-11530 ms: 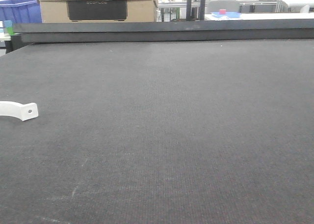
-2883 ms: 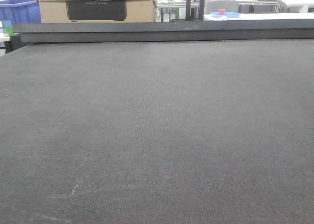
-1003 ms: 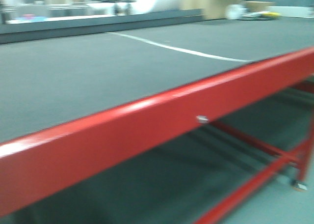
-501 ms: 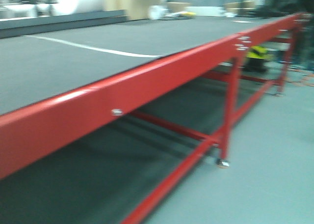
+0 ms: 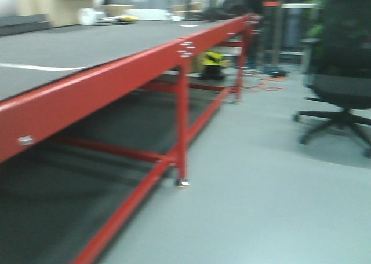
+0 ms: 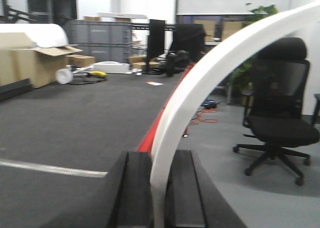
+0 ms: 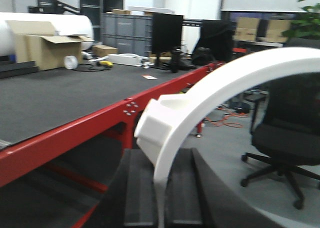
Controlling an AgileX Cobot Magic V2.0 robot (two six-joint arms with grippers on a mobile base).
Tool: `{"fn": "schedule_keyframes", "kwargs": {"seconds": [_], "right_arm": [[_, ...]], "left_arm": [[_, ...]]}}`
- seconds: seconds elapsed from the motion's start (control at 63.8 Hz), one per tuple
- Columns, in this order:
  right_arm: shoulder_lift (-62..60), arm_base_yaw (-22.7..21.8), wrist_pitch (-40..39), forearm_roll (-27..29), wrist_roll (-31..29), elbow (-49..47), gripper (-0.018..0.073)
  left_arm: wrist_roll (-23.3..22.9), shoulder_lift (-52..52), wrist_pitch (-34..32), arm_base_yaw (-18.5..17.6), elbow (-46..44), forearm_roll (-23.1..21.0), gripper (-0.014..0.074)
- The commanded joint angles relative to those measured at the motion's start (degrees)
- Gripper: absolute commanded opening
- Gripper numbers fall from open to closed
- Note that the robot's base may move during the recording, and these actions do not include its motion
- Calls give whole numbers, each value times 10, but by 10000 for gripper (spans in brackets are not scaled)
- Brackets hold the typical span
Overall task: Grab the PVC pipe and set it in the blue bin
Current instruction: 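Drive to the steel shelf of blue bins holding the pipe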
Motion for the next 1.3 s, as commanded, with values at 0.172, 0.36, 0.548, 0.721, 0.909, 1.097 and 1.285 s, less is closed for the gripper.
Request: {"fn": "schedule_keyframes", "kwargs": {"seconds": [0.172, 0.36, 0.548, 0.721, 0.909, 1.097, 1.285], "right_arm": [[-2, 1, -14, -2, -1, 1, -168], [-2, 1, -14, -2, -1, 1, -168], [-2, 1, -14, -2, -1, 1, -168], [-2, 1, -14, -2, -1, 1, -168], [-2, 1, -14, -2, -1, 1, -168], [-2, 1, -14, -2, -1, 1, -168], [-2, 1, -15, -2, -1, 1, -168]], "left_arm": [[-4, -2, -13, -2, -1, -2, -111], [-4, -2, -13, -2, -1, -2, -111], [-4, -2, -13, -2, -1, -2, -111], [-4, -2, -13, -2, -1, -2, -111], [-4, -2, -13, -2, -1, -2, -111], [-4, -2, -13, -2, -1, -2, -111], [-4, -2, -13, -2, -1, -2, -111]]}}
